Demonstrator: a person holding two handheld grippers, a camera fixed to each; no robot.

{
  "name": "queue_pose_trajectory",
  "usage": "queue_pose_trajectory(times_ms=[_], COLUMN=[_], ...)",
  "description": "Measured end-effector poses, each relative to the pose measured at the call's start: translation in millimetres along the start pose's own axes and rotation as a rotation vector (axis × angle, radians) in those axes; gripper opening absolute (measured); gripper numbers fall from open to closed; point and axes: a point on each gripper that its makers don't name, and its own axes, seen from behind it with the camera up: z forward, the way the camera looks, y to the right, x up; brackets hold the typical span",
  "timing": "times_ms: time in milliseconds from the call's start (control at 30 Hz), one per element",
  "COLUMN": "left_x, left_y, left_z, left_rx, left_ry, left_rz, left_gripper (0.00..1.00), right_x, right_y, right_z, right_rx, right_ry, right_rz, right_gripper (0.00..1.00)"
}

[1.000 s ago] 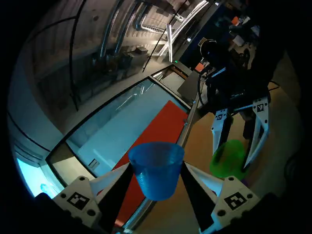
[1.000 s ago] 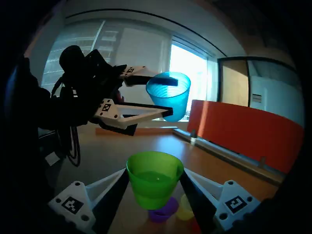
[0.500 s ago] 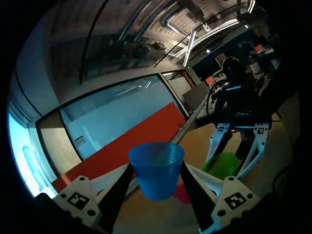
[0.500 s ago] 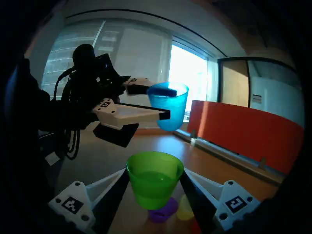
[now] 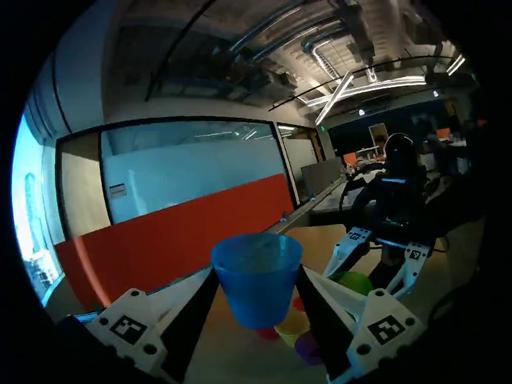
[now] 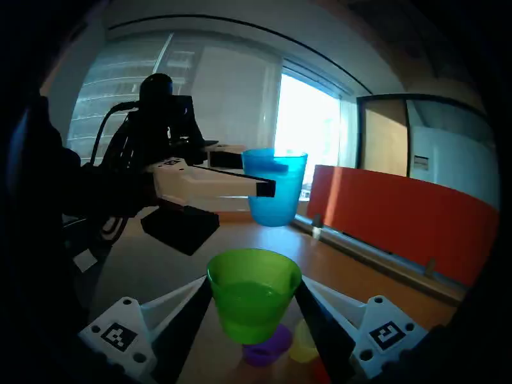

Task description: Pour water

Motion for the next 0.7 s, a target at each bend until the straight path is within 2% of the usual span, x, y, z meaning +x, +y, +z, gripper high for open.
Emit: queue_pose_trajectory(times_ms=[200,467,700], left_x=[0,-16,-25], left_y=[0.8,3.7,0.6], left_z=[-0.6,1.6,-0.2], left_rx=[-0.011,-0.042,-0.044], left_ry=[0.007,-0.031,-0.063], left_rz=[-0.094,-0.193,-0.180], left_gripper=[0.83,0.83,0.83], right_x=[1,3,2], right_y=[0,0,-2], right_z=[-0.3,-1.0,-1.4], right_rx=[-0.001,-0.003,0.003], right_ry=[0.002,0.000,-0.010], right_rz=[-0.004,-0.001,0.001], right_gripper=[0.90,0.90,0.90])
